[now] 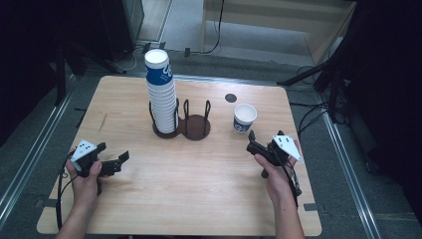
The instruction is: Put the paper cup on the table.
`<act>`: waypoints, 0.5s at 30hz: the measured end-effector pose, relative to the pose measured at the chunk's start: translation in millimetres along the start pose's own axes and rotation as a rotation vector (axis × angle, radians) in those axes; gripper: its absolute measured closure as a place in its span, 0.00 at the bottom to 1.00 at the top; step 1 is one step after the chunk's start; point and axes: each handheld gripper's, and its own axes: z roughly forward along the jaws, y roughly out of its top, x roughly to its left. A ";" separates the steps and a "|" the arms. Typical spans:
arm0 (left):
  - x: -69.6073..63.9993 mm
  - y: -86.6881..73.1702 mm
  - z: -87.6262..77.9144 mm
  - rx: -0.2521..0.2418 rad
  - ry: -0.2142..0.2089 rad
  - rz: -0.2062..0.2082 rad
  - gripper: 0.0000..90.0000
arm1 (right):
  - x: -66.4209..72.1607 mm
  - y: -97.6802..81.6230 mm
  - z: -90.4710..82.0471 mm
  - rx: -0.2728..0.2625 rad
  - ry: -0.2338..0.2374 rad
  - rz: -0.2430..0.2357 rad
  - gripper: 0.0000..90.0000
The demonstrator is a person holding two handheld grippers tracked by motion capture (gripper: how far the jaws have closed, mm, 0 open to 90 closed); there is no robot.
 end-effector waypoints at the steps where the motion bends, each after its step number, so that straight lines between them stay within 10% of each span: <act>1: -0.1 0.0 0.1 -0.001 0.000 -0.001 0.00 | -1.8 -0.4 -2.2 -0.002 -0.002 0.001 0.00; 15: -0.4 -0.1 0.1 -0.002 0.001 0.005 0.00 | -30.9 -10.8 -29.4 -0.001 -0.056 0.012 0.00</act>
